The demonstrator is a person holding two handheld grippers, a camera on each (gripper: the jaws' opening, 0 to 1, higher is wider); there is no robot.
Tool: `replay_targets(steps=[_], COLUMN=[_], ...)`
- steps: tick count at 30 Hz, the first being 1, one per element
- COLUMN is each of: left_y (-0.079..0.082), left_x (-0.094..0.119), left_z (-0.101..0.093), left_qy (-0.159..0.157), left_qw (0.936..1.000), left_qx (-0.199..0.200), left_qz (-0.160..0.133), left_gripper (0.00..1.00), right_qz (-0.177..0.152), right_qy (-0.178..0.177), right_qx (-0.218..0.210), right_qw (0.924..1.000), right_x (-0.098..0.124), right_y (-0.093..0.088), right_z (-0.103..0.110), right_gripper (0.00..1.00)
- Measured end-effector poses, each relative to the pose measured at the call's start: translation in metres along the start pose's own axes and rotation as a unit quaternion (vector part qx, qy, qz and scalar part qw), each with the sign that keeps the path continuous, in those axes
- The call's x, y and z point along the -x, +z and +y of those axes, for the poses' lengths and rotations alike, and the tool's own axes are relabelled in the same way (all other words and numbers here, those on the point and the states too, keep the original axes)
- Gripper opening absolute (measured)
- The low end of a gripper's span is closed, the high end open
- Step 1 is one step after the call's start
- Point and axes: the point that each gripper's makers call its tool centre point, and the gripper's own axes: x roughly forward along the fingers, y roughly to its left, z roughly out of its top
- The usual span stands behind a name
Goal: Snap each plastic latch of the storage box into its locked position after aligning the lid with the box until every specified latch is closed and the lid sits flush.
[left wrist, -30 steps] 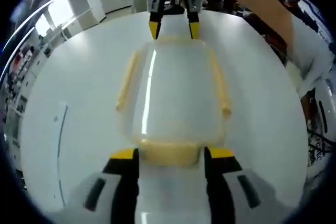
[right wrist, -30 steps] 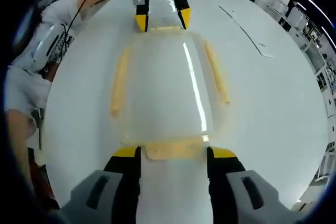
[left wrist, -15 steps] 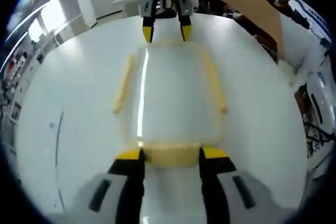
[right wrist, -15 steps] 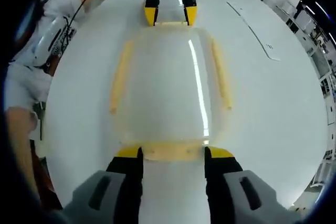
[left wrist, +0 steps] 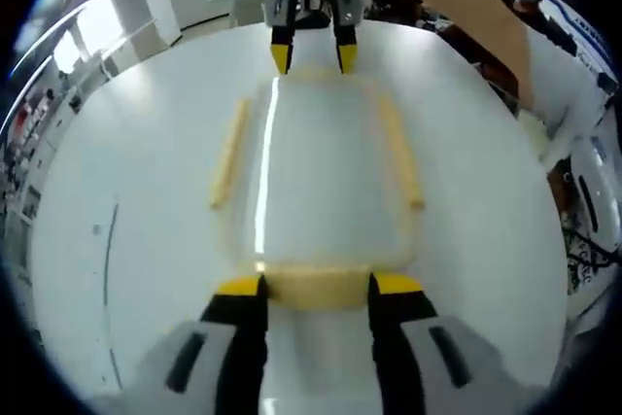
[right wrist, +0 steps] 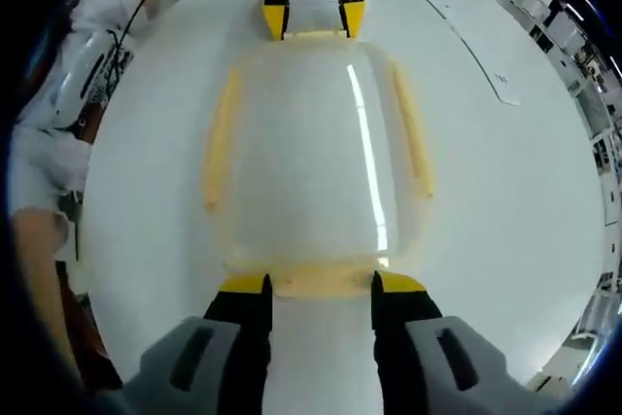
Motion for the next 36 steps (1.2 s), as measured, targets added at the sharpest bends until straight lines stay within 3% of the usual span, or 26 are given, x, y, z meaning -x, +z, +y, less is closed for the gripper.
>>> replay_targets(steps=[16, 23, 31, 36], left_y=[0.000, 0.001, 0.003, 0.007], left_x=[0.000, 0.000, 0.007, 0.022], left_z=[0.000, -0.004, -0.011, -0.011], left_qy=[0.016, 0.017, 0.014, 0.022], left_qw=[0.9993, 0.9989, 0.9986, 0.9985], left_qx=[-0.015, -0.016, -0.022, -0.029], left_qz=[0.029, 0.041, 0.046, 0.042], left_gripper=[0.39, 0.39, 0.39, 0.39], right_qz=[0.035, 0.065, 0.063, 0.054], right_qy=[-0.022, -0.030, -0.035, -0.047], right_qx=[-0.002, 0.001, -0.008, -0.008], right_qw=[0.9992, 0.9974, 0.9973, 0.9974], right_x=[0.003, 0.004, 0.010, 0.029], right_y=[-0.002, -0.004, -0.003, 0.005], right_z=[0.007, 0.013, 0.021, 0.020], right_gripper=[0.39, 0.39, 0.39, 0.39])
